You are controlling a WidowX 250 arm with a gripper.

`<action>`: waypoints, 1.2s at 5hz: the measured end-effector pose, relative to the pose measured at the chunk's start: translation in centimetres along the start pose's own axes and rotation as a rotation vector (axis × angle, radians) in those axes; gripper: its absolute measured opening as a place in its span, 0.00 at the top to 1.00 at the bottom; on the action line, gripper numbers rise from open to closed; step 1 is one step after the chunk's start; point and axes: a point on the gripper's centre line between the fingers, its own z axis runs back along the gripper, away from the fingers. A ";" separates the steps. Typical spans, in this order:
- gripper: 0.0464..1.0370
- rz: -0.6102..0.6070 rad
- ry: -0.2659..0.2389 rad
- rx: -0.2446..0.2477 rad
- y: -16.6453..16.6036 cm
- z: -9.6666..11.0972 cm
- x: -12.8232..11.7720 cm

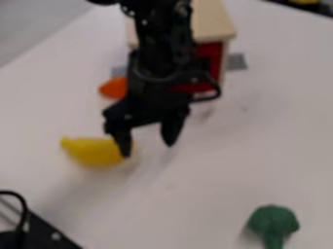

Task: Close the drawer

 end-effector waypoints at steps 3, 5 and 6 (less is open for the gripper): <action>0.04 -0.019 -0.020 -0.112 -2.7 7.3 -1.1; 0.04 -0.016 -0.021 -0.118 -2.7 7.8 -1.0; 0.04 -0.018 -0.023 -0.116 -2.7 7.7 -1.0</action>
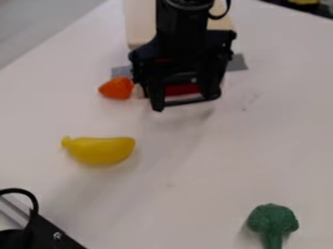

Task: Close the drawer

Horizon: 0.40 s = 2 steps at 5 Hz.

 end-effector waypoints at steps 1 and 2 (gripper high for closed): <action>0.04 0.000 -0.001 -0.003 0.0 0.1 0.0; 0.04 -0.001 0.000 -0.003 -0.1 0.1 0.0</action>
